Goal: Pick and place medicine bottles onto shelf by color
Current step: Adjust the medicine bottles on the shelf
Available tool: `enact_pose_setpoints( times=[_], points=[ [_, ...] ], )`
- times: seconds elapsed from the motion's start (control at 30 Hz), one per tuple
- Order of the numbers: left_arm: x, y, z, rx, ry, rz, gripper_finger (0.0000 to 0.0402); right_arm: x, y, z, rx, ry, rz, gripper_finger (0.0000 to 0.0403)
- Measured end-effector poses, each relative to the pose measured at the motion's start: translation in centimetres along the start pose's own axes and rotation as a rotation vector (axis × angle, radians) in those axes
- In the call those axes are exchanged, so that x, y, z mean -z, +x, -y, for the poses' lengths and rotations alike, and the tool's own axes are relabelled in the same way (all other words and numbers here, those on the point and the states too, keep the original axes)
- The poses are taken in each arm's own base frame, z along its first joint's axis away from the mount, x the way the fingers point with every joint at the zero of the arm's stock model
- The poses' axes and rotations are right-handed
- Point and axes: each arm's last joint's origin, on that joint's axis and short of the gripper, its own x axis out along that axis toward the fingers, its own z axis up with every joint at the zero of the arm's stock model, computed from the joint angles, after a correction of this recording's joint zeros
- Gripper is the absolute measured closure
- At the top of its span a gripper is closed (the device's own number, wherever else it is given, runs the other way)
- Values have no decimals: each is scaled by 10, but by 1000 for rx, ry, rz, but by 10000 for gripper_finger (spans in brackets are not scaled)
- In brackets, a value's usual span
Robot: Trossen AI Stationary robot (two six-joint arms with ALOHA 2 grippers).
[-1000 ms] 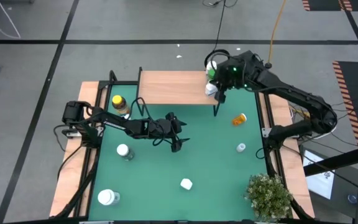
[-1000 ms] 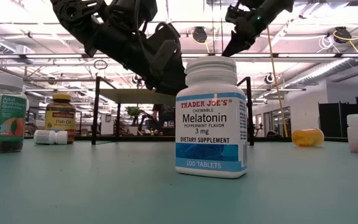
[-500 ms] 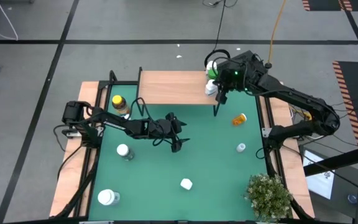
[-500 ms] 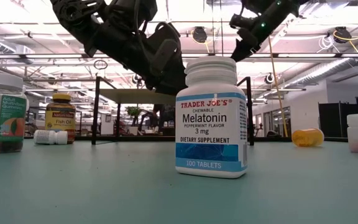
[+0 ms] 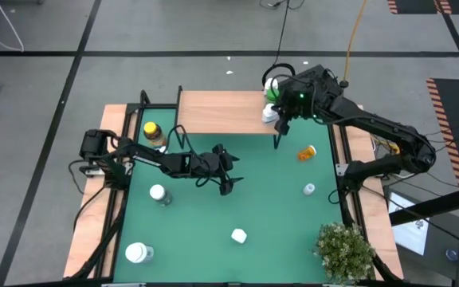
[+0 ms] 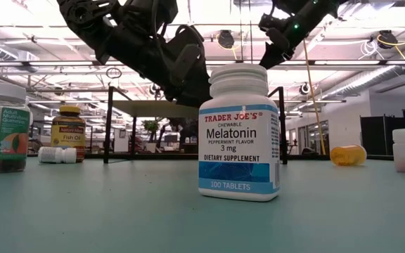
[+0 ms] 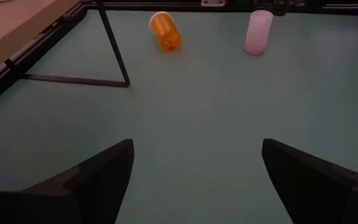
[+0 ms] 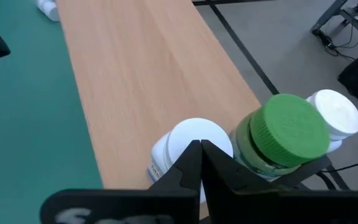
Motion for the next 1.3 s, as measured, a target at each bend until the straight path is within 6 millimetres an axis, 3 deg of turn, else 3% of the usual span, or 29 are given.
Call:
enact_pose_setpoints(
  times=[0.37, 0.47, 0.57, 0.7, 0.8, 0.97, 1.07, 1.3],
  points=[
    [0, 0, 0, 0, -4, -2, 46, -6, -10, -17, 68, -37, 21, 403],
    [0, 0, 0, 0, -5, -2, 46, -8, -12, -29, 34, -45, 35, 403],
    [0, 0, 0, 0, -9, -3, 46, -5, -10, -54, 46, -111, 26, 403],
    [1, 0, 0, 0, -9, -6, 46, 10, -2, -96, 156, -257, 73, 403],
    [1, 0, 0, -1, -15, -15, 46, 23, 4, -116, 213, -295, 147, 403],
    [1, 0, 0, -6, -26, -15, 46, 53, 24, -135, 408, -416, 230, 403],
    [1, 0, 0, -7, -28, -11, 46, 60, 34, -146, 562, -498, 240, 403],
    [0, 0, -2, -12, -24, -3, 46, 59, 64, -164, 643, -648, 179, 403]
  ],
)
